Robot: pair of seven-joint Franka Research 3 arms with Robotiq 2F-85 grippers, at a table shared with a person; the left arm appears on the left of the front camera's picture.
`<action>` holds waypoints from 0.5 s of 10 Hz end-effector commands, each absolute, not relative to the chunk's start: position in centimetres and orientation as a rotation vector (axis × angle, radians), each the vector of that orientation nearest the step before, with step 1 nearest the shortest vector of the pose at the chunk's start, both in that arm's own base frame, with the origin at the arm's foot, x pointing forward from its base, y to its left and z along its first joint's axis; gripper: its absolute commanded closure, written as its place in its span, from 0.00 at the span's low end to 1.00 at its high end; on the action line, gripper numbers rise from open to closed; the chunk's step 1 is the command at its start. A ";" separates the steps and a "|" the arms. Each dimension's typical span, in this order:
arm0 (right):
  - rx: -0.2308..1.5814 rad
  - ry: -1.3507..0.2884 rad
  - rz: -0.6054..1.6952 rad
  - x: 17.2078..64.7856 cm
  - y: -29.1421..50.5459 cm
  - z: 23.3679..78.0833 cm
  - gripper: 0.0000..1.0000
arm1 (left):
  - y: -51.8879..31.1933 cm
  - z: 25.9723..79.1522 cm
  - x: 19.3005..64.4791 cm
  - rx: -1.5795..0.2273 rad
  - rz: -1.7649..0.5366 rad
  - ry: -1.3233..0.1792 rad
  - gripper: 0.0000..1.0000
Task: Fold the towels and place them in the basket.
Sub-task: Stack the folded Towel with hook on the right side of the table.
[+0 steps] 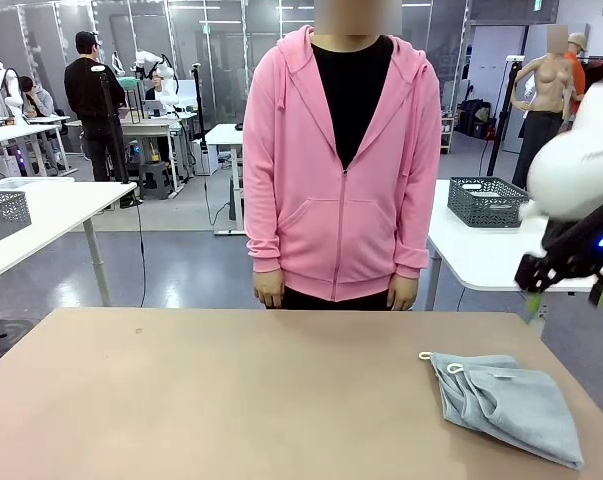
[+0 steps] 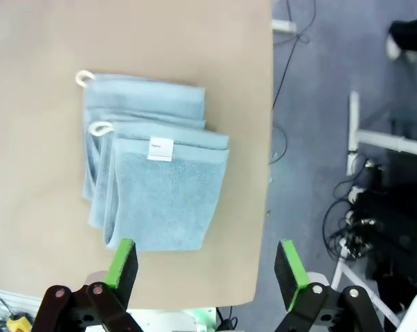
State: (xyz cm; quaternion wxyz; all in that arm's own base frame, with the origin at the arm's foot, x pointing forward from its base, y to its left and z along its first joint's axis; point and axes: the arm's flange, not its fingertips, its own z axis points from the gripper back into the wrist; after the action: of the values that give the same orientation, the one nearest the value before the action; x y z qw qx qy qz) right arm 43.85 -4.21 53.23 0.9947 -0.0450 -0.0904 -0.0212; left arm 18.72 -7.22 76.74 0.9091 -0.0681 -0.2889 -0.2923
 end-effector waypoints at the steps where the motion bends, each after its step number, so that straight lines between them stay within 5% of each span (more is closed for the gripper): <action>1: -0.009 -0.225 0.057 40.3 -5.8 58.0 0.00 | -7.3 76.7 18.8 -0.145 -0.609 -0.605 0.00; 5: 0.196 -0.495 0.279 28.2 -6.3 70.5 0.00 | -7.3 76.7 18.8 -0.145 -0.609 -0.605 0.00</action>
State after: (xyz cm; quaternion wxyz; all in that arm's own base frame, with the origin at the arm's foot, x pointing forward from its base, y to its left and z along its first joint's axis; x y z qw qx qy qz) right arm 29.80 -6.91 70.11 0.9662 0.0478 -0.2335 0.0980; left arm 18.72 -7.22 76.73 0.9091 -0.0680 -0.2888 -0.2922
